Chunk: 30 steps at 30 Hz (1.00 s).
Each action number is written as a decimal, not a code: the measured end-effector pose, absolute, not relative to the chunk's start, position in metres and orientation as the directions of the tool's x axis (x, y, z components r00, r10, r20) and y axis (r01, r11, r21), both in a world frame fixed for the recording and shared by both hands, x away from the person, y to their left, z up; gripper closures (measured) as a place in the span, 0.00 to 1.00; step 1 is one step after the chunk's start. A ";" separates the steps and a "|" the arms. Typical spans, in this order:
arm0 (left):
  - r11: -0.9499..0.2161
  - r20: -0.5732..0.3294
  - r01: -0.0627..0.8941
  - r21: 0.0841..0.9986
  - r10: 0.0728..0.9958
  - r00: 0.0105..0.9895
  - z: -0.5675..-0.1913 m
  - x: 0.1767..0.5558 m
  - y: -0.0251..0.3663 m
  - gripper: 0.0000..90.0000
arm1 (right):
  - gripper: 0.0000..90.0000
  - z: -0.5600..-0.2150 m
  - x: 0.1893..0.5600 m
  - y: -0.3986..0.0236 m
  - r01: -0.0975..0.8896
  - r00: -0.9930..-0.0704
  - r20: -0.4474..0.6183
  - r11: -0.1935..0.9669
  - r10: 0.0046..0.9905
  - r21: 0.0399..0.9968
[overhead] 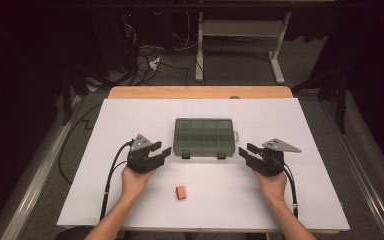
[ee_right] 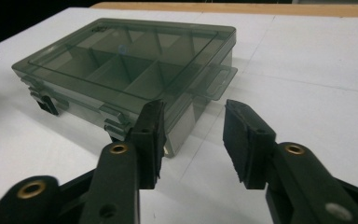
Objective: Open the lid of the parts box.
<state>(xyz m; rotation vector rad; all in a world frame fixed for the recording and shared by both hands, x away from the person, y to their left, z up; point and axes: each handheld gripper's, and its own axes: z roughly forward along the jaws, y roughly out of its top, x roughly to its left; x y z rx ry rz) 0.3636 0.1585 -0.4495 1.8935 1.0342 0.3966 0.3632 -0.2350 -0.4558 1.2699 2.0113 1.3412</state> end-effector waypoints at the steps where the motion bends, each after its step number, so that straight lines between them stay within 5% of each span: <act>1: -0.236 -0.134 0.498 0.834 0.789 0.600 -0.449 0.365 0.158 0.59 | 0.67 -0.456 0.364 -0.234 0.465 -0.504 0.141 0.130 0.852 0.876; 15: -0.310 -0.110 0.531 0.788 0.779 0.618 -0.456 0.364 0.152 0.76 | 0.96 -0.457 0.367 -0.230 0.489 -0.560 0.090 0.241 0.824 0.838; 30: -0.364 -0.082 0.539 0.759 0.769 0.634 -0.461 0.368 0.141 0.85 | 1.00 -0.461 0.370 -0.225 0.517 -0.573 0.087 0.276 0.815 0.810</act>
